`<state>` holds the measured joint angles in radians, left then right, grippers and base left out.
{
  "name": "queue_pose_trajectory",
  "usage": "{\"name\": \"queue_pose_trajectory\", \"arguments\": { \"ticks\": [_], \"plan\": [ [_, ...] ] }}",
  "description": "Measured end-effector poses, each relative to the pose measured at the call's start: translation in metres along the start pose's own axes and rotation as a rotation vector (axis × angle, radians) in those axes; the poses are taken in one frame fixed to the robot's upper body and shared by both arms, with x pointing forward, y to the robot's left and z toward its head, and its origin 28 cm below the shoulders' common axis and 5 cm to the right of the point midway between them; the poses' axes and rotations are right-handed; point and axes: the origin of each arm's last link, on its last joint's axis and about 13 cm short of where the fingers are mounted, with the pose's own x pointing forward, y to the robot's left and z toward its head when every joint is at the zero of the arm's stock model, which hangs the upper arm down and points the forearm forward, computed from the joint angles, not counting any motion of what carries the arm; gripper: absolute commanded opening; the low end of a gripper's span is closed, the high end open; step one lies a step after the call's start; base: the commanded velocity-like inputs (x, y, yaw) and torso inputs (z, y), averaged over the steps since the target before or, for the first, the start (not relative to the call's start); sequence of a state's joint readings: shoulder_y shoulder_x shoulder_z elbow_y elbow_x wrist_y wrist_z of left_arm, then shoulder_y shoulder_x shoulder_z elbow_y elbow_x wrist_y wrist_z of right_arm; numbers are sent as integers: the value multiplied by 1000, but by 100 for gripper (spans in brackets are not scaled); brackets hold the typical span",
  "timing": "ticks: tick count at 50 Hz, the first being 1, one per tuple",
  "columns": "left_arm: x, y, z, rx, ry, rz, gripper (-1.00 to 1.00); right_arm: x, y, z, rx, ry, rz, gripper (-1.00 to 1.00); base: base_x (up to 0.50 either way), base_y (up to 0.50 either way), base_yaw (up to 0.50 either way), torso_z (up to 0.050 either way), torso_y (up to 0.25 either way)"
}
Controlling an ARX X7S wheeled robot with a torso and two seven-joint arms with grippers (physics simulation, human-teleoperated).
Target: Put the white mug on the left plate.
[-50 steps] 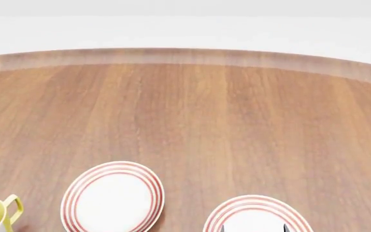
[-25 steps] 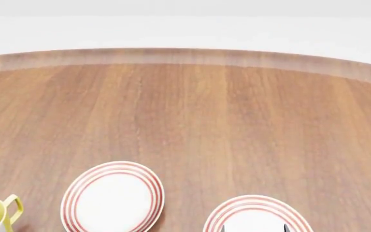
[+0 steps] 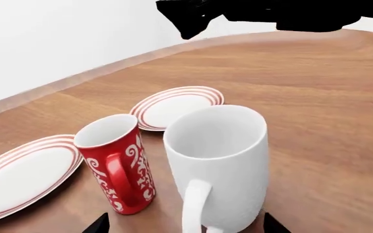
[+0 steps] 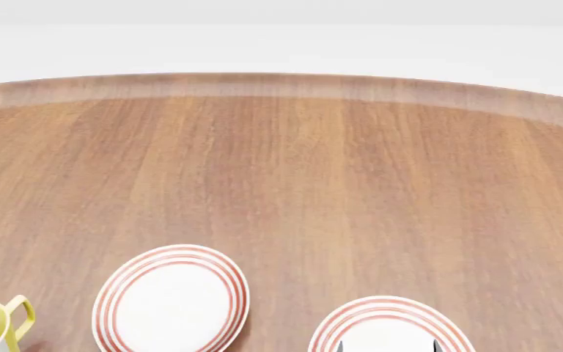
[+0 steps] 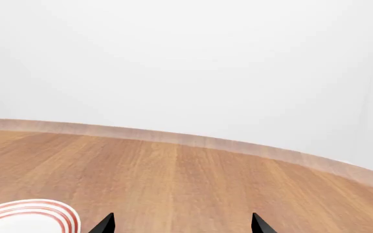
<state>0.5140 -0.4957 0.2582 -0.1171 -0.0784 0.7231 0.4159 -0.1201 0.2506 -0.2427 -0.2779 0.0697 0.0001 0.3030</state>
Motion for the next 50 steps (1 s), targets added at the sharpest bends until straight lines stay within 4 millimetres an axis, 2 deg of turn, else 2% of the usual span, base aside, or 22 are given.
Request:
{"name": "queue_pose_trajectory", "arguments": {
  "ticks": [21, 33, 50],
  "plan": [
    [4, 6, -7, 28, 43, -11, 100, 1, 0, 0, -1, 1, 1, 100, 0, 0, 0, 0, 0],
    [11, 15, -9, 39, 65, -27, 100, 1, 0, 0, 0, 1, 1, 100, 0, 0, 0, 0, 0],
    [20, 16, -14, 45, 77, -68, 100, 1, 0, -1, -2, 1, 0, 100, 0, 0, 0, 0, 0]
  ]
}}
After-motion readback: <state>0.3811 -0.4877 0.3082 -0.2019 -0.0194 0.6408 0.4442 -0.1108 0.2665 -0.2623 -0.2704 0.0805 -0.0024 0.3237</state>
